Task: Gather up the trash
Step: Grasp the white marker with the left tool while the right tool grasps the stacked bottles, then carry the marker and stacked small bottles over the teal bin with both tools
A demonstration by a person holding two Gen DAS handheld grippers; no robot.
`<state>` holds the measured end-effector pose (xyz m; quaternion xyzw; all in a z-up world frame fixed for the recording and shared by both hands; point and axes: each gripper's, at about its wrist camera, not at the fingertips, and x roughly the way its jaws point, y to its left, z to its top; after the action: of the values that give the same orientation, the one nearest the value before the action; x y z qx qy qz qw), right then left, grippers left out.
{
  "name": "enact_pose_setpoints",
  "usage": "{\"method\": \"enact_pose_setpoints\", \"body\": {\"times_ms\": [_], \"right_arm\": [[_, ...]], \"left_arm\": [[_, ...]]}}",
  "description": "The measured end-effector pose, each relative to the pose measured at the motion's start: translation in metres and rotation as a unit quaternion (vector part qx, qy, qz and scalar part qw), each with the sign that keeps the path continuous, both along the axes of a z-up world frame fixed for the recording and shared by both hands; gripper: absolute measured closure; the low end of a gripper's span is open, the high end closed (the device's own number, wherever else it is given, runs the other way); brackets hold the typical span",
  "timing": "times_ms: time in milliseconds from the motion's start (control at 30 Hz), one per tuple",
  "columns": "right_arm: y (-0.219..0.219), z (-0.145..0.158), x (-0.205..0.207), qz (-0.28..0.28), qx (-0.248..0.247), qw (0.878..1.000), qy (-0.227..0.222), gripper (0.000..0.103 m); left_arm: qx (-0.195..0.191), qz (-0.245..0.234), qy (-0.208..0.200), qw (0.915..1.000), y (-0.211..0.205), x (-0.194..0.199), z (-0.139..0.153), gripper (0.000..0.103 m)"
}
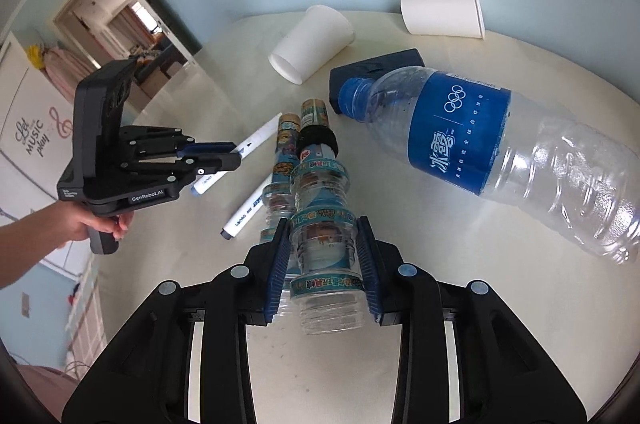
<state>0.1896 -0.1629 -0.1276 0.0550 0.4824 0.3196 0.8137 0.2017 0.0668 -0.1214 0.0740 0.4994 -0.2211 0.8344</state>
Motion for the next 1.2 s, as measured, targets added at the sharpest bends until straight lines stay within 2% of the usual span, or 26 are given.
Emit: {"method": "enact_pose_setpoints", "body": {"times_ms": [167,333,533,733,933,1067,1200], "right_arm": [[-0.010,0.016,-0.010,-0.010,0.026,1.000,0.002,0.069],[0.006,0.041,-0.025,0.017,0.035,0.999,-0.012,0.069],[0.057,0.057,-0.045,0.081,0.030,0.996,-0.019,0.069],[0.131,0.062,-0.064,0.169,0.031,0.985,-0.012,0.069],[0.217,0.066,-0.098,0.266,0.027,0.964,-0.008,0.069],[0.282,0.065,-0.126,0.329,0.024,0.944,-0.004,0.069],[0.345,0.064,-0.167,0.393,0.024,0.919,0.001,0.069]], "left_arm": [[-0.003,0.020,-0.014,0.9997,0.021,-0.026,0.019,0.092],[-0.008,0.051,-0.023,0.9984,0.047,-0.056,0.032,0.092],[-0.004,0.104,-0.036,0.9939,0.093,-0.100,0.041,0.092],[0.010,0.178,-0.047,0.9829,0.151,-0.163,0.054,0.092],[0.039,0.261,-0.056,0.9630,0.211,-0.244,0.060,0.092],[0.048,0.325,-0.049,0.9430,0.254,-0.309,0.059,0.092],[0.055,0.385,-0.042,0.9205,0.291,-0.375,0.056,0.092]]}}
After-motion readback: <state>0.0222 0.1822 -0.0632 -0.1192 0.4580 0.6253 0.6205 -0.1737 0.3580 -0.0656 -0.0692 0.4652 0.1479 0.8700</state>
